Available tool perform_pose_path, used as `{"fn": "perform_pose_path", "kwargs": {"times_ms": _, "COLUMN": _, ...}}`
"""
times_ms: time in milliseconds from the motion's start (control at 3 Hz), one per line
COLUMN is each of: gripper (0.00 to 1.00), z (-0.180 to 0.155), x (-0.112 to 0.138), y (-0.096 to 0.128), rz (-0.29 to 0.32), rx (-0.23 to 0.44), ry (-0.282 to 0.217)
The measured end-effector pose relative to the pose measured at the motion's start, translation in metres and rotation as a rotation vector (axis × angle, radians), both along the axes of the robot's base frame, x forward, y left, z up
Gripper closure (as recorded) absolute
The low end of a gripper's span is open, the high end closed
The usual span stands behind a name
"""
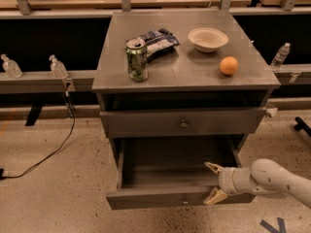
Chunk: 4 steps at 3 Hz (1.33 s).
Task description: Close middle drawer
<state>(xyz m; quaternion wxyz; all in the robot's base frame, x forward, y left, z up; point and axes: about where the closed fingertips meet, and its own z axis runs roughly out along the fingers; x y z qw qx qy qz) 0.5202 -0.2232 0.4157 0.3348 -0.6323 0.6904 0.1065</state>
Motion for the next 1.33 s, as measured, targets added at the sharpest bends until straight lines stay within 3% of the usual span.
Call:
{"fn": "perform_pose_path", "kwargs": {"times_ms": 667, "gripper": 0.34, "z": 0.001, "x": 0.014, "y": 0.0, "rz": -0.008, "rx": -0.013, "ry": -0.015}}
{"fn": "perform_pose_path", "kwargs": {"times_ms": 1000, "gripper": 0.31, "z": 0.002, "x": 0.036, "y": 0.004, "rz": -0.011, "rx": -0.03, "ry": -0.035}}
{"fn": "perform_pose_path", "kwargs": {"times_ms": 1333, "gripper": 0.35, "z": 0.002, "x": 0.035, "y": 0.004, "rz": -0.012, "rx": -0.03, "ry": -0.035}}
